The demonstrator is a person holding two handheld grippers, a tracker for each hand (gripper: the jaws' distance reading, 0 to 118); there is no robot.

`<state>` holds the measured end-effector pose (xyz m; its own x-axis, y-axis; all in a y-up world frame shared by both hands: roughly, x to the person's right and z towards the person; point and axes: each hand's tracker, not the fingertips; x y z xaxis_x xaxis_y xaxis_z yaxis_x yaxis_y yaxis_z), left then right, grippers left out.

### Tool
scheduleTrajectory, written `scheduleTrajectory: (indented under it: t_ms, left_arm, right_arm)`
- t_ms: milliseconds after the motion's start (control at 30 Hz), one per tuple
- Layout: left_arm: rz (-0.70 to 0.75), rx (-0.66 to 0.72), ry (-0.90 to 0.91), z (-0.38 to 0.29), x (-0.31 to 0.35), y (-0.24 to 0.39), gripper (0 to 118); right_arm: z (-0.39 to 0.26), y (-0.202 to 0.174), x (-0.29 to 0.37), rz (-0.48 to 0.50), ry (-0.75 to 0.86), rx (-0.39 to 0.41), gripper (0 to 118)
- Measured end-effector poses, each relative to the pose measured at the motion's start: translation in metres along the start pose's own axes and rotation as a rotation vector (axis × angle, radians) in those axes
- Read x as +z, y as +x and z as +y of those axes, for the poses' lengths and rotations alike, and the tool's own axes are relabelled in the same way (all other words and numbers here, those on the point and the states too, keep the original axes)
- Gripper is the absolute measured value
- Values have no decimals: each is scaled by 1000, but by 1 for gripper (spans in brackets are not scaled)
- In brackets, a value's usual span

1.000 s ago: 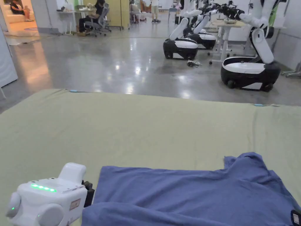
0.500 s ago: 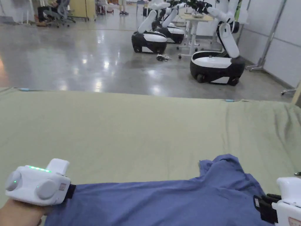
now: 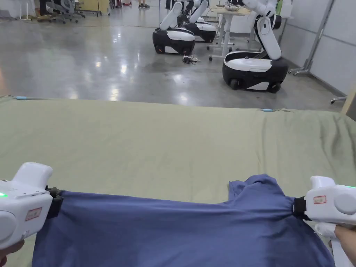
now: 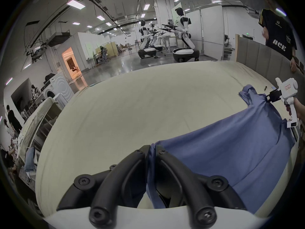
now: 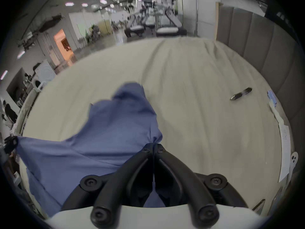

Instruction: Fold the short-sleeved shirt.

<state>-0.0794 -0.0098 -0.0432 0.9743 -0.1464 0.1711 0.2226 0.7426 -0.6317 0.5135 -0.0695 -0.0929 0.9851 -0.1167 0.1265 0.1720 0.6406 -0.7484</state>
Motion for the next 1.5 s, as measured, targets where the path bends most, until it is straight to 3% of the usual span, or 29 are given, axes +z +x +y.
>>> scheduleTrajectory:
  t_ms: [333, 533, 667, 800, 833, 867, 900, 933, 967, 1100, 1133, 1167, 1200, 1233, 1267, 1333, 1433, 1467, 1500]
  left_arm:
    - [-12, -22, 62, -44, 126, -7, 8]
    - [-47, -42, -80, -116, 153, 4, 8]
    - [-49, -60, -220, -153, 124, 16, 8]
    - [-24, -68, -218, -161, 125, 28, 9]
    - [-7, -59, -165, -159, 134, 26, 22]
    - [18, -37, -116, -157, 148, 27, 45]
    - [-9, -11, -87, -155, 158, 26, 69]
    - [-18, 17, -57, -153, 168, 24, 82]
    - [-6, 43, -5, -152, 181, 22, 82]
    - [34, 163, 64, -158, 204, 8, 82]
    - [22, 209, 63, -162, 204, 3, 79]
    - [6, 253, 63, -166, 203, -4, 70]
    - [-4, 276, 49, -170, 200, -9, 44]
    - [-6, 302, 23, -174, 195, -15, 7]
    - [9, 304, -6, -180, 185, -20, 7]
    - [16, 300, -35, -189, 173, -29, 7]
    - [-137, 428, -70, -202, 162, -50, 21]
    - [-195, 485, -71, -206, 157, -57, 39]
    - [-244, 520, -56, -211, 152, -63, 72]
  right_arm:
    - [-66, 5, 206, 104, 189, 127, 0]
    - [-149, 21, 225, 70, 41, 181, 0]
    - [-193, 27, 197, 46, -147, 148, 0]
    - [-199, 37, 194, 59, -88, 117, 0]
    - [-196, 37, 202, 50, -48, 105, 9]
    - [-192, 35, 212, 46, -19, 103, 32]
    - [-192, 25, 226, 33, 26, 127, 65]
    - [-191, 18, 237, 40, 68, 154, 110]
    - [-191, 8, 248, 54, 102, 180, 118]
    - [-205, -50, 284, 91, 232, 216, 114]
    - [-210, -62, 288, 92, 267, 224, 110]
    - [-214, -72, 285, 100, 294, 235, 98]
    - [-218, -80, 284, 102, 291, 234, 68]
    - [-220, -88, 281, 109, 280, 225, 20]
    - [-223, -94, 277, 127, 268, 200, 7]
    - [-229, -99, 264, 164, 251, 165, 8]
    - [-237, -110, 259, 179, 227, 150, 8]
    - [-238, -112, 259, 183, 225, 145, 8]
    - [-239, -113, 258, 185, 219, 139, 8]
